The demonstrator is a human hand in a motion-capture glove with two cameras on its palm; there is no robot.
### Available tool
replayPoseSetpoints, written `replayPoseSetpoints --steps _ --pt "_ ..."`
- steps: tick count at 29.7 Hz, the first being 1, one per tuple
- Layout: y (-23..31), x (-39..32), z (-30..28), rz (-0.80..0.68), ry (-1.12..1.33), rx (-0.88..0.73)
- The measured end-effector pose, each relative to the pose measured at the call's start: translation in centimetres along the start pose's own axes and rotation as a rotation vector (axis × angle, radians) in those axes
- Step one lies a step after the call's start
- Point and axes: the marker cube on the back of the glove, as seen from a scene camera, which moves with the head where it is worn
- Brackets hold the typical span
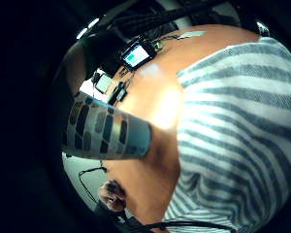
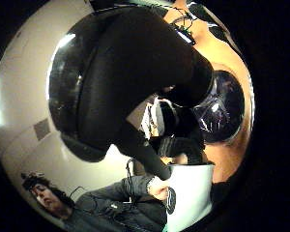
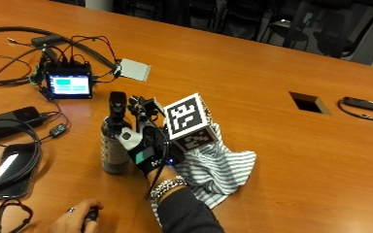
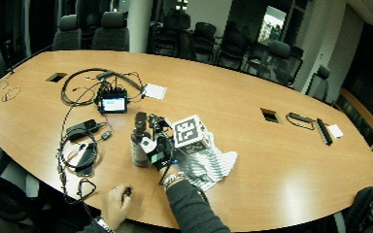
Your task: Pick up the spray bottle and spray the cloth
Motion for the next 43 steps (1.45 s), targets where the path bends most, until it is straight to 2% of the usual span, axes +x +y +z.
replayPoseSetpoints --steps 12,16,22,27,32,37,43 --pt "1.3 1.3 1.0 0.038 0.106 -0.112" --pt "2.7 1.4 -1.7 0.042 0.282 -0.121" --pt "4.9 -0.3 -7.0 0.011 0.661 -0.045" --pt "7.9 -1.6 -10.1 0.031 0.85 -0.149" --pt "11.5 -1.6 -11.4 0.072 0.891 -0.272" --pt "14.4 -0.8 -11.7 0.085 0.902 -0.299" --pt "15.2 -0.8 -12.0 0.087 0.888 -0.302"
